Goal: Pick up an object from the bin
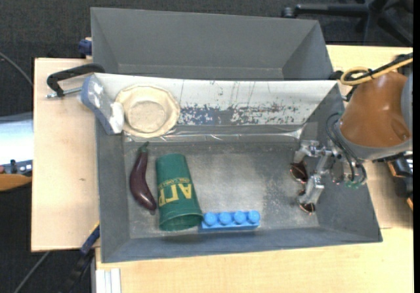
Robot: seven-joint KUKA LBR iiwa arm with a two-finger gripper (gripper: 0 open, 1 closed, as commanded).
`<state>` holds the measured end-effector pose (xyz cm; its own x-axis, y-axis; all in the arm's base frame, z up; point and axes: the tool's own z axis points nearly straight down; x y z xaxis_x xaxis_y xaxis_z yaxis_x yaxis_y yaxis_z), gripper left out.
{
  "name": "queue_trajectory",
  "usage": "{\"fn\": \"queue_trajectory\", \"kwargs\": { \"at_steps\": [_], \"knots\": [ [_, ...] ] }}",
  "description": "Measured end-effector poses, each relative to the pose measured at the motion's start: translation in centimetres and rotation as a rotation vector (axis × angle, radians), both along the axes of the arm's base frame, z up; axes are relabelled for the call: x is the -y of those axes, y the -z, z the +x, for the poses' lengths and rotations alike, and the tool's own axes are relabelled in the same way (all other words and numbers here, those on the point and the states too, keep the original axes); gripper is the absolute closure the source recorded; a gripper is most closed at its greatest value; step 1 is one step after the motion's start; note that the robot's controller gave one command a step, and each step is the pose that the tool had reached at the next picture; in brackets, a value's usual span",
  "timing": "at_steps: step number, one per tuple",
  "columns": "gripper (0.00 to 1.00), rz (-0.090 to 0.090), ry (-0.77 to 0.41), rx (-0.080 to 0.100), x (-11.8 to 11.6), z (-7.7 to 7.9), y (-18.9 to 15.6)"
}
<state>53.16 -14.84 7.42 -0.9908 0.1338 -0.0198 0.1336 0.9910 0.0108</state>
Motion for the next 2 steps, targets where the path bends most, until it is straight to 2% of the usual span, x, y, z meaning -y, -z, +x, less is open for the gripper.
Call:
{"fn": "queue_trajectory", "kwargs": {
  "at_steps": [1,2],
  "knots": [
    [1.00,0.002,-0.028,0.003,0.43,-0.21,0.24],
    [1.00,0.002,-0.028,0.003,0.43,-0.21,0.24]
  ]
}}
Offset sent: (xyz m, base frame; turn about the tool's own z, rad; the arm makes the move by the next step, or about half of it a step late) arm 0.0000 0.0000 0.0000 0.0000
